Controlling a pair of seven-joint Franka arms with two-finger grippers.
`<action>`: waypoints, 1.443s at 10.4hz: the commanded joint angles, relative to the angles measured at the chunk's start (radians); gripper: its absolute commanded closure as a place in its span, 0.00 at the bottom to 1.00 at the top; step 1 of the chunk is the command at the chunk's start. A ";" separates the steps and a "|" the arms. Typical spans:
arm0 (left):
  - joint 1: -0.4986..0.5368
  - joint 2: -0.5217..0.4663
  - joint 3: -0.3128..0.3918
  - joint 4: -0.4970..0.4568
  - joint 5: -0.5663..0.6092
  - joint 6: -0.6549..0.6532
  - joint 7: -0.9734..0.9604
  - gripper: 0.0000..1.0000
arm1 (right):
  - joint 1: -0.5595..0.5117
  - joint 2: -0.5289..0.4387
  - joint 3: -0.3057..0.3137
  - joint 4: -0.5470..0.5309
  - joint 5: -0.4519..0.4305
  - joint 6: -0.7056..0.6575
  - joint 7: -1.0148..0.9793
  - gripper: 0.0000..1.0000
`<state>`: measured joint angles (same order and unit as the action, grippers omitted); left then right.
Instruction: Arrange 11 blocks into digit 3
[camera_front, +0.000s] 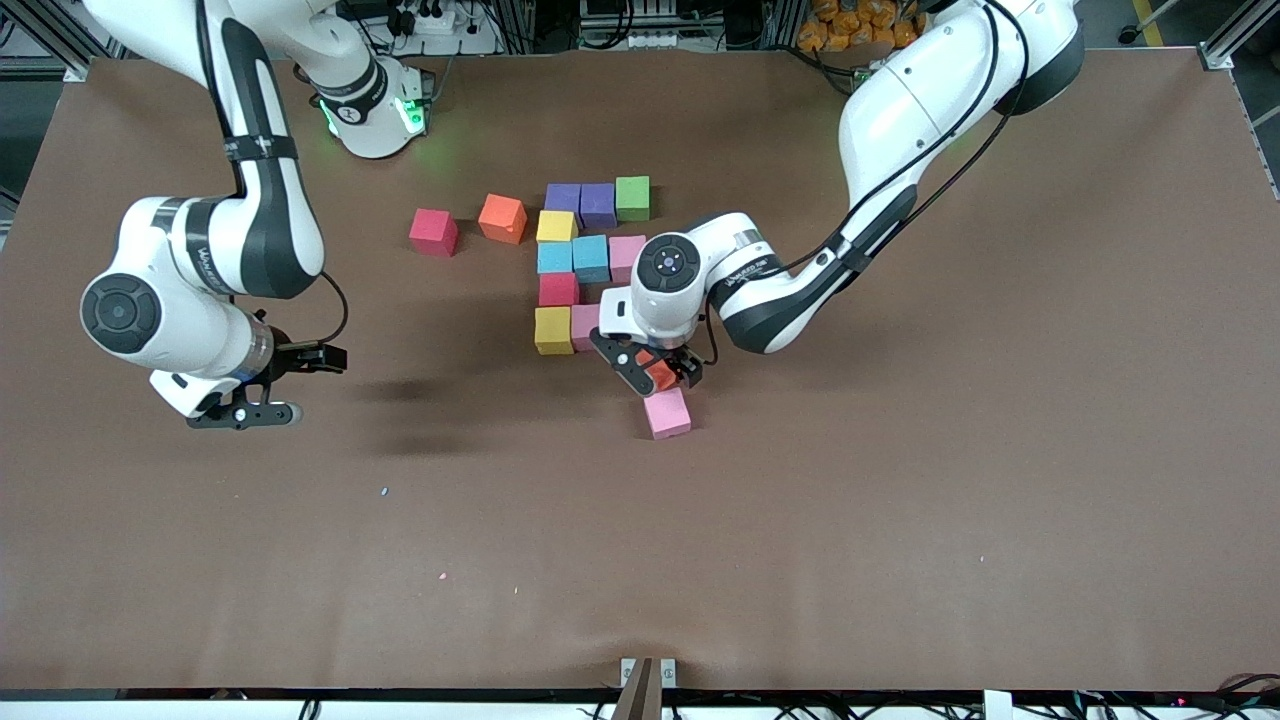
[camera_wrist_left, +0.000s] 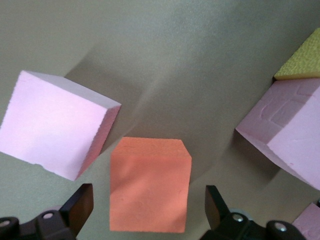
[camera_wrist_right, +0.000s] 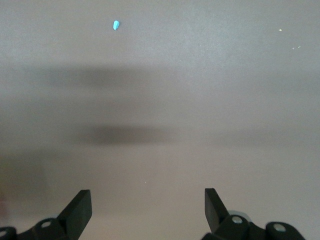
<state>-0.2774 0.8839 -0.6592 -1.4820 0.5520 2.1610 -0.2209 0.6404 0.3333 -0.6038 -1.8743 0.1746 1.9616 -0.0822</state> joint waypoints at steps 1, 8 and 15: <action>-0.003 0.004 0.006 -0.006 0.028 0.010 -0.008 0.02 | -0.094 -0.066 0.085 -0.032 -0.020 0.006 -0.008 0.00; 0.006 0.003 0.015 -0.023 0.037 0.011 0.093 0.83 | -0.367 -0.129 0.341 -0.074 -0.093 0.011 -0.013 0.00; 0.010 -0.039 0.000 -0.020 0.025 0.005 0.446 1.00 | -0.481 -0.236 0.430 -0.215 -0.122 0.031 -0.013 0.00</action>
<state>-0.2720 0.8803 -0.6551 -1.4857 0.5674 2.1685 0.1249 0.2030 0.1693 -0.2130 -2.0145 0.0775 1.9738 -0.0908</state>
